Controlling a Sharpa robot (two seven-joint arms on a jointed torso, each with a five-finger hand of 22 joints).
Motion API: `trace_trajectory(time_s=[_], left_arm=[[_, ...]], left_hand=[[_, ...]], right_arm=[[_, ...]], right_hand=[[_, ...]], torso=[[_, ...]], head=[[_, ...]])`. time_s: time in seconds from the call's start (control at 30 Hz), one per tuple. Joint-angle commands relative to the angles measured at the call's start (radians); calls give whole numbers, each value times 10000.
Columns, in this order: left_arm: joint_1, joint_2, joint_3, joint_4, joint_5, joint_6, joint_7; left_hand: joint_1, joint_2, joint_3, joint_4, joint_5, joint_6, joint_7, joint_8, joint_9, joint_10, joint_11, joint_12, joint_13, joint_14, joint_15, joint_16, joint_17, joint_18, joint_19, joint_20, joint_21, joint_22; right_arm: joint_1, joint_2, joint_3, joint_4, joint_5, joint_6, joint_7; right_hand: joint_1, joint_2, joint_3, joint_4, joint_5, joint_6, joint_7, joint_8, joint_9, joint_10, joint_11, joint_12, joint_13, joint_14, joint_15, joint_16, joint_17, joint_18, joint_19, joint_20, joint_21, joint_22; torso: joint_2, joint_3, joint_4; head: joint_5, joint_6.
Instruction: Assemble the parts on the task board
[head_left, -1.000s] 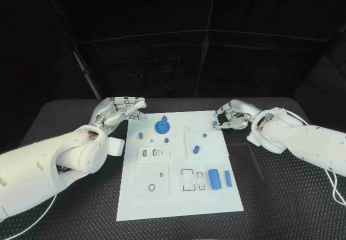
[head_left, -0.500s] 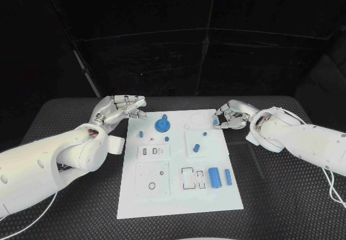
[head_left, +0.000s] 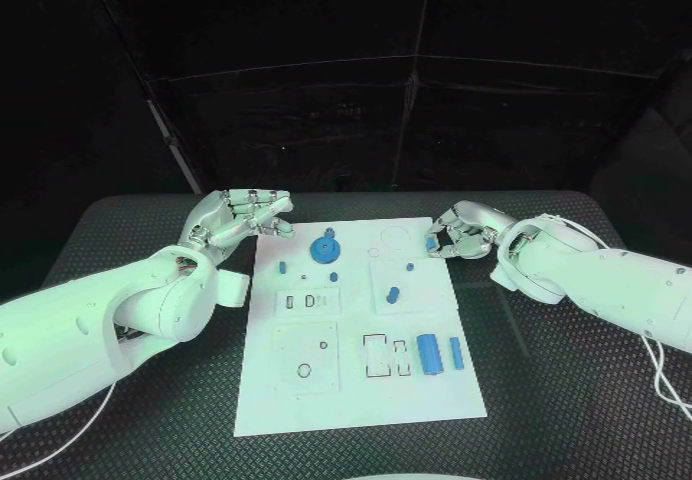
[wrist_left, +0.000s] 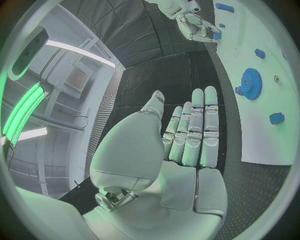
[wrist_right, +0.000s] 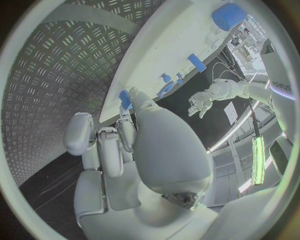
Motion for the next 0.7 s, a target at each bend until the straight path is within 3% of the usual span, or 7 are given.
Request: trace_trajectory(time_s=[0.03, 0.3, 0.47, 0.7], left_arm=[[7, 12, 11, 7, -36, 113, 53], [7, 10, 11, 6, -36, 114, 49], [7, 4, 11, 3, -36, 115, 46], [6, -20, 11, 2, -36, 115, 43]], left_hand=[[36, 94, -6, -77, -49, 42, 8, -33, 5, 76, 9, -65, 6, -45, 6, -38, 16, 113, -43, -17, 56, 16], [36, 94, -6, -77, -49, 42, 8, -33, 5, 76, 9, -65, 6, -45, 6, -38, 16, 113, -43, -17, 56, 16], [36, 94, -6, -77, -49, 42, 8, -33, 5, 76, 9, -65, 6, -45, 6, -38, 16, 113, -43, -17, 56, 16], [54, 100, -7, -99, -49, 50, 5, -40, 5, 86, 6, -74, 6, -43, 4, -48, 35, 115, -50, -18, 61, 20]], right_arm=[[13, 33, 7, -21, -107, 67, -11], [9, 91, 7, -74, -110, -172, -18], [6, 79, 8, 28, -110, -777, 50], [5, -71, 11, 403, -110, -1409, 24]], right_hand=[[-24, 130, 55, -18, 37, 99, -29, 75, 10, 59, -50, 40, 17, 910, -100, 12, 1983, -91, 71, -29, 26, 24], [-95, 326, 163, 9, 23, 425, -151, 228, 40, 118, -147, 86, 69, 917, -172, 25, 2014, -98, 107, -86, 53, 74], [-16, 688, 438, -44, -253, 854, -359, 489, 115, 202, -330, 141, 144, 935, -320, 57, 2090, -113, 172, -210, 102, 170], [40, 827, 649, -143, -219, 975, -447, 597, 147, 263, -407, 173, 199, 948, -398, 80, 2143, -127, 216, -294, 135, 233]], torso=[[0, 1, -5], [3, 1, 4], [-3, 6, 2], [-22, -2, -3]], head=[[-1, -6], [-23, -32], [7, -57], [22, -51]])
